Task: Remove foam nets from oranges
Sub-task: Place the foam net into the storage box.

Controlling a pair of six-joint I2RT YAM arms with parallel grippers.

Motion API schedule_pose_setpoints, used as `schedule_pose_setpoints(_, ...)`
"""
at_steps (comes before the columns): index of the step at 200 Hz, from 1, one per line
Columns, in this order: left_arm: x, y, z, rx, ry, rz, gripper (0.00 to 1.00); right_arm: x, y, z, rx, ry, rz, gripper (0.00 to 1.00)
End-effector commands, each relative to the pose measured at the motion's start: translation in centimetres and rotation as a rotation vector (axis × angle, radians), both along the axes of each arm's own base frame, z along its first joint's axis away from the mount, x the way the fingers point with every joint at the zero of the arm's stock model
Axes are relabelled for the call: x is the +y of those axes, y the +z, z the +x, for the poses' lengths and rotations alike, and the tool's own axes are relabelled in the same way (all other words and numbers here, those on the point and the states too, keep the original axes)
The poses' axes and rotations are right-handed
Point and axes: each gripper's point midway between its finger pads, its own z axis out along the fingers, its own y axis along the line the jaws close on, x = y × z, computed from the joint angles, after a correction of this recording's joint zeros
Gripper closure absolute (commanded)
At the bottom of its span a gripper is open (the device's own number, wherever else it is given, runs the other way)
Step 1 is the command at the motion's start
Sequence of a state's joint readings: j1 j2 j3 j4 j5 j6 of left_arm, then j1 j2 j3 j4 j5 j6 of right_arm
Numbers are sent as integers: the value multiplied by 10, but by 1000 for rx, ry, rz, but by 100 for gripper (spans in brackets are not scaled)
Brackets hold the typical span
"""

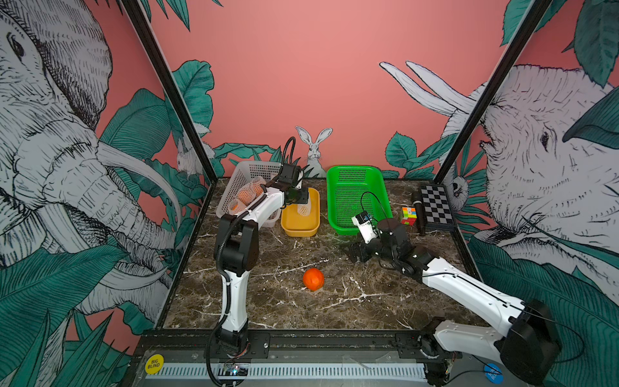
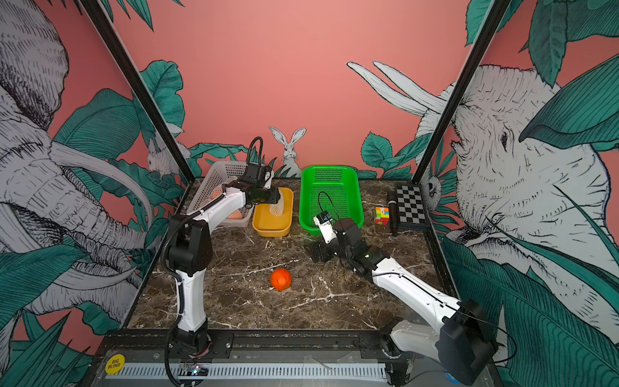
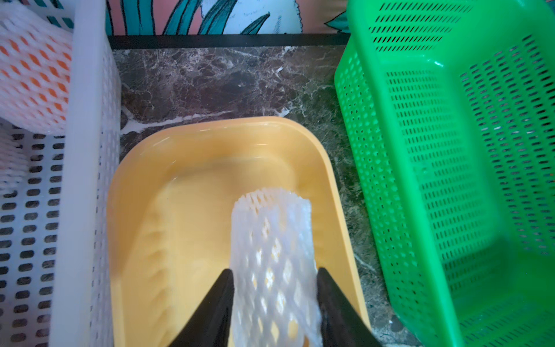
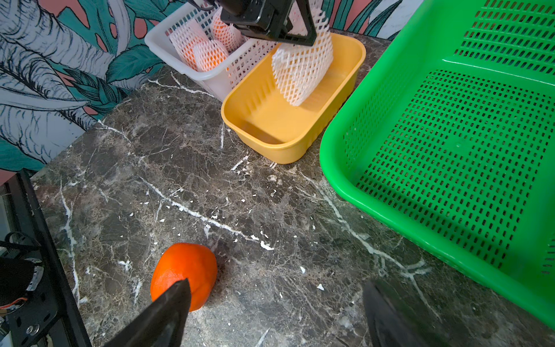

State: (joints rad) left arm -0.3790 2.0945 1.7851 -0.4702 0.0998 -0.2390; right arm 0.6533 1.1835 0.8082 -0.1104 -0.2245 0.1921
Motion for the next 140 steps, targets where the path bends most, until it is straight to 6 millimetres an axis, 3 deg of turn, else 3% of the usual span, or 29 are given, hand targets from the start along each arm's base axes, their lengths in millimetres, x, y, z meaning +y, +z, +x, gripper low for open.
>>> schedule_pose_setpoints(1,1,1,-3,11,-10,28,61,4,6,1,-6,9,30,10)
schedule_pose_setpoints(70,-34,-36,-2,94,-52,-76,64,6,0,-3,21,15,43,10)
schedule_pose_setpoints(103,-46,-35,-1,105,-68,-142,59,5,-3,-3,29,9,38,10)
schedule_pose_setpoints(140,-52,-27,-4,96,-67,-207,48,7,-4,-4,33,20,51,10)
